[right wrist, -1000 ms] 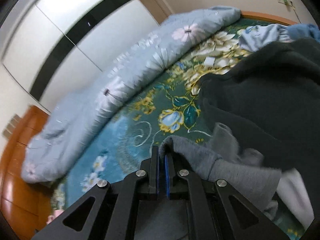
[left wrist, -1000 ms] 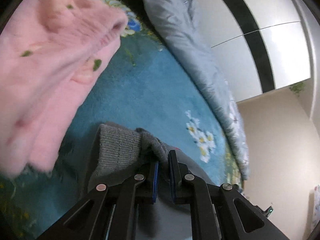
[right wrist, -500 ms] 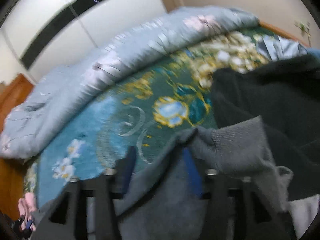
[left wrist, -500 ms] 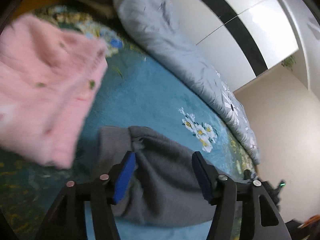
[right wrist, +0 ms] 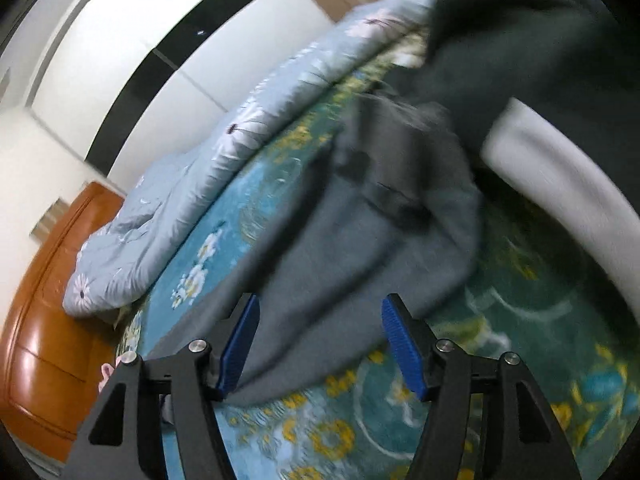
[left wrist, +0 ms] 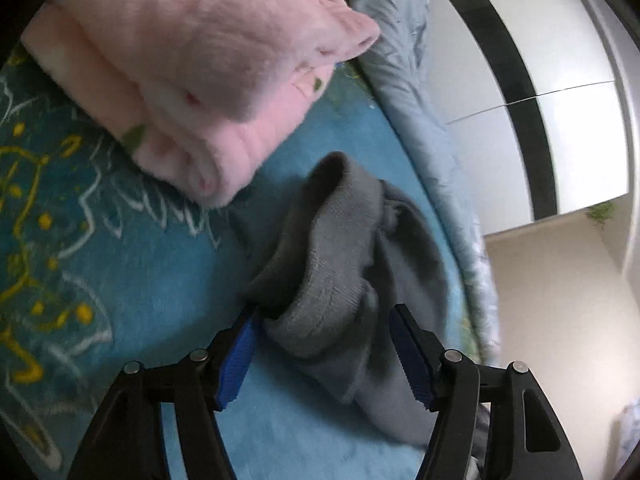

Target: Fold clothes

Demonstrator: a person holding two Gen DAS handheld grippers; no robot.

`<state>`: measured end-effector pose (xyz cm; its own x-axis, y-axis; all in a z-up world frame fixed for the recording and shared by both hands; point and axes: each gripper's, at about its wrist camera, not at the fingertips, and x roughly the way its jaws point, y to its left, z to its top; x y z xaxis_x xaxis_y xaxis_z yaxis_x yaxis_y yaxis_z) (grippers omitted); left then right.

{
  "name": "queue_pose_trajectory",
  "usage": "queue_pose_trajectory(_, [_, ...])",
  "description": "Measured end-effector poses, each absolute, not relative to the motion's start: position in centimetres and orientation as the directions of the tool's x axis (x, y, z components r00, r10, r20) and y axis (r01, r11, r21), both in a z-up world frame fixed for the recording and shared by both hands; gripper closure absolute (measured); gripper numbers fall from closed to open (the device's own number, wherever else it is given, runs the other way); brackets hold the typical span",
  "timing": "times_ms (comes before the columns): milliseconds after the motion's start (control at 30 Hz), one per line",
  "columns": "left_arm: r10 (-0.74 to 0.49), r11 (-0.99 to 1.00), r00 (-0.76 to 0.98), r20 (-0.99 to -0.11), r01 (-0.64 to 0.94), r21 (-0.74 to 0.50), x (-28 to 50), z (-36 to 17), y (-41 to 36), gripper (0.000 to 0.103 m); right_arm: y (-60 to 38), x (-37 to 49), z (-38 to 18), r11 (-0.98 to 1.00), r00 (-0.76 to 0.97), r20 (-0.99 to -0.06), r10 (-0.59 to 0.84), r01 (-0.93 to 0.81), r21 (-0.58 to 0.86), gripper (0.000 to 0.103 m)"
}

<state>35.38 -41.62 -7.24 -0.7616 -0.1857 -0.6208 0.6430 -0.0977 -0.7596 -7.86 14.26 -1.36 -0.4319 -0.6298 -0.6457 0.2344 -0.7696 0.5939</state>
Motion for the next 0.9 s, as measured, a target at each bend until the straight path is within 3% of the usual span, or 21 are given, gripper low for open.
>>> queue_pose_trajectory(67, [-0.21, -0.076, -0.75, -0.627, 0.652, -0.754, 35.2, -7.7, -41.9, 0.053, 15.3, -7.6, -1.9, -0.772, -0.44, -0.648, -0.622, 0.206, 0.601, 0.038])
queue_pose_trajectory(100, [-0.221, -0.052, -0.755, -0.617, 0.641, -0.766, 35.4, -8.0, -42.1, 0.056, 15.5, -7.6, -2.0, -0.768, -0.442, -0.645, -0.623, 0.193, 0.61, 0.038])
queue_pose_trajectory(167, [-0.246, -0.044, -0.771, -0.587, 0.614, -0.788, 36.0, -8.0, -42.2, 0.079, 16.0, -7.8, -2.3, -0.759, -0.446, -0.639, -0.627, 0.168, 0.628, 0.038])
queue_pose_trajectory(233, [-0.275, -0.073, -0.774, -0.57, 0.608, -0.791, 36.5, -7.1, -41.9, 0.088, 16.4, -8.0, -2.6, -0.751, -0.45, -0.633, -0.63, 0.144, 0.645, 0.038])
queue_pose_trajectory(600, [-0.312, -0.234, -0.834, -0.455, 0.532, -0.814, 42.5, -0.1, -38.0, 0.091, 15.6, -6.8, -2.8, -0.733, -0.439, -0.623, -0.647, 0.134, 0.667, 0.038])
queue_pose_trajectory(700, [-0.334, -0.25, -0.811, -0.481, 0.568, -0.784, 46.0, 0.5, -37.5, 0.092, 15.5, -6.0, -2.7, -0.723, -0.422, -0.617, -0.665, 0.154, 0.674, 0.038])
queue_pose_trajectory(733, [-0.378, -0.249, -0.782, -0.495, 0.601, -0.76, 47.8, 0.8, -37.3, 0.102, 15.4, -5.7, -2.6, -0.72, -0.418, -0.614, -0.67, 0.165, 0.674, 0.038])
queue_pose_trajectory(833, [-0.526, -0.252, -0.678, -0.513, 0.701, -0.667, 51.8, 1.5, -38.3, 0.103, 14.7, -5.4, -2.4, -0.715, -0.408, -0.606, -0.683, 0.202, 0.67, 0.038])
queue_pose_trajectory(900, [-0.524, -0.177, -0.647, -0.554, 0.719, -0.672, 53.5, 0.8, -39.2, 0.103, 13.6, -5.6, -2.6, -0.714, -0.395, -0.609, -0.687, 0.213, 0.667, 0.038])
